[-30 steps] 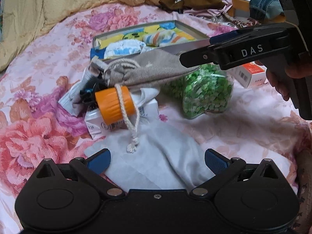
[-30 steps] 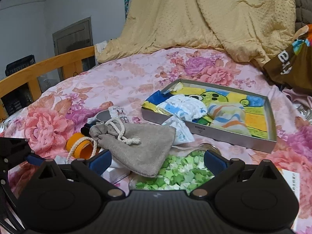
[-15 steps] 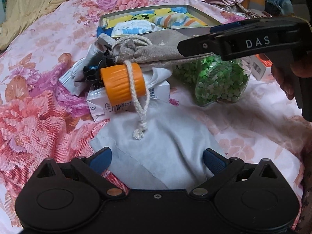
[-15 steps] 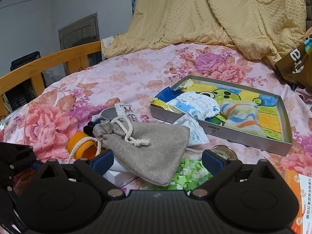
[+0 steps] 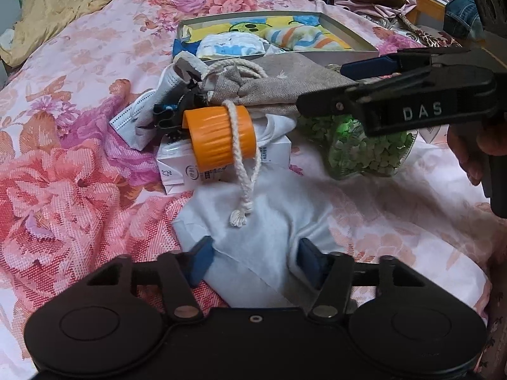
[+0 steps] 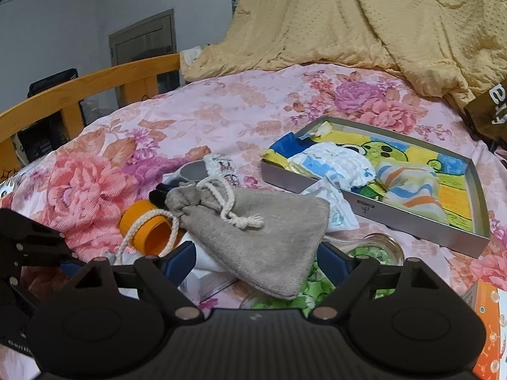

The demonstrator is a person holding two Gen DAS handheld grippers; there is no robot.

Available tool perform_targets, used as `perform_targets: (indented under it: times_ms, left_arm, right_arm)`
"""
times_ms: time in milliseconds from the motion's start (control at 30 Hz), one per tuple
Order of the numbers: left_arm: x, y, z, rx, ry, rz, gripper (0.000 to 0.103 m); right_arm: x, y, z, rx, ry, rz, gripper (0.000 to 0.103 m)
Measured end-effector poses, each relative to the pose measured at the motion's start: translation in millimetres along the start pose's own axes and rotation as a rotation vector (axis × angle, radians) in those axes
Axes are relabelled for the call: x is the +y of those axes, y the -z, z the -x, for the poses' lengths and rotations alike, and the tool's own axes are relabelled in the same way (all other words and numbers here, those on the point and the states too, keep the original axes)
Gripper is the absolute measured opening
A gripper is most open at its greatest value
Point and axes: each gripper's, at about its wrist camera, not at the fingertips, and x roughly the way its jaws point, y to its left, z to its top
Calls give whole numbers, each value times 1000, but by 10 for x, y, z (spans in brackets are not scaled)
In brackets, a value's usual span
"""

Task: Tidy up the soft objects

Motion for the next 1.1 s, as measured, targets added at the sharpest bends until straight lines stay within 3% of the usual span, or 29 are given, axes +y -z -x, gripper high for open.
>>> perform_targets:
  times_ms: [67,200,267,733,1000,1100]
  left_arm:
    - [23,-7,16,-5,2,18,39]
    - [63,-15,28,-8,2,50,26]
    - [77,-24,40,-15,12,69,11]
    - [127,-125,342,-127,15,175,4]
    - [55,-124,509,-179,34,172,4]
    - [61,-127,557,-209,36,163,4]
  right_arm:
    - [11,6,-8,2,2,4,87]
    - [-7,6,-17,0,-4,-18,84]
    - [-12,4,-19,-1,3,-20,81]
    - [61,15,-31,11,30,33,55]
    - [193,21,-66,48,25,113,19]
    - [269,34,-53,49,24,155,12]
